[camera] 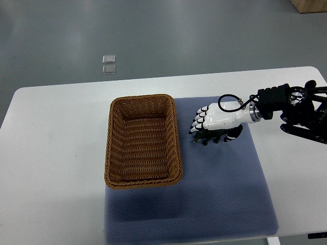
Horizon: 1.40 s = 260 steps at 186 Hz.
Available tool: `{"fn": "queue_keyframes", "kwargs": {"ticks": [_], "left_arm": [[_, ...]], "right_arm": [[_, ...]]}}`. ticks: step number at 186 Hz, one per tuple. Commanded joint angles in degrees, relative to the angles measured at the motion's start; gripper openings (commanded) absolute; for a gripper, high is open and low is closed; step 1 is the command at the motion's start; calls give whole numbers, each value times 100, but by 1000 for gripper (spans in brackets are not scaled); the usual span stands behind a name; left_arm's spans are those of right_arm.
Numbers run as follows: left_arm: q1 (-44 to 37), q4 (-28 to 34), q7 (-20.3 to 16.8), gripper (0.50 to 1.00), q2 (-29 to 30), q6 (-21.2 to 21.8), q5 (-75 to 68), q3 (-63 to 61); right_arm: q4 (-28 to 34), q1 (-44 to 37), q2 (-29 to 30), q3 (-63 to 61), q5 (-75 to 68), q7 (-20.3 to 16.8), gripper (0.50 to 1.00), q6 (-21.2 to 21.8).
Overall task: Place crocodile in brown basket with right hand
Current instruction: 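Lower the right hand onto the crocodile and close the fingers around it, then lift the crocodile and carry it over the wicker basket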
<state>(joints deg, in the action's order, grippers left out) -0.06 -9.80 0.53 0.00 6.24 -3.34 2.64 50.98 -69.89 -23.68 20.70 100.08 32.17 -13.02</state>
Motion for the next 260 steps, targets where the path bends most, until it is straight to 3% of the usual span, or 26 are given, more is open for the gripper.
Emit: {"fn": "queue_keyframes", "kwargs": {"ticks": [1, 159, 208, 238, 260], "left_arm": [[6, 4, 0, 1000, 0, 0, 0, 0], [-3, 4, 0, 1000, 0, 0, 0, 0], [-3, -4, 0, 1000, 0, 0, 0, 0], [6, 4, 0, 1000, 0, 0, 0, 0], [-3, 4, 0, 1000, 0, 0, 0, 0]], "right_arm": [[-88, -25, 83, 40, 29, 0, 901, -60], [-467, -25, 285, 163, 310, -9, 868, -139], [-467, -25, 285, 163, 310, -36, 762, -139], [-475, -33, 285, 163, 310, -62, 615, -139], [-475, -42, 268, 145, 284, -97, 539, -174]]}}
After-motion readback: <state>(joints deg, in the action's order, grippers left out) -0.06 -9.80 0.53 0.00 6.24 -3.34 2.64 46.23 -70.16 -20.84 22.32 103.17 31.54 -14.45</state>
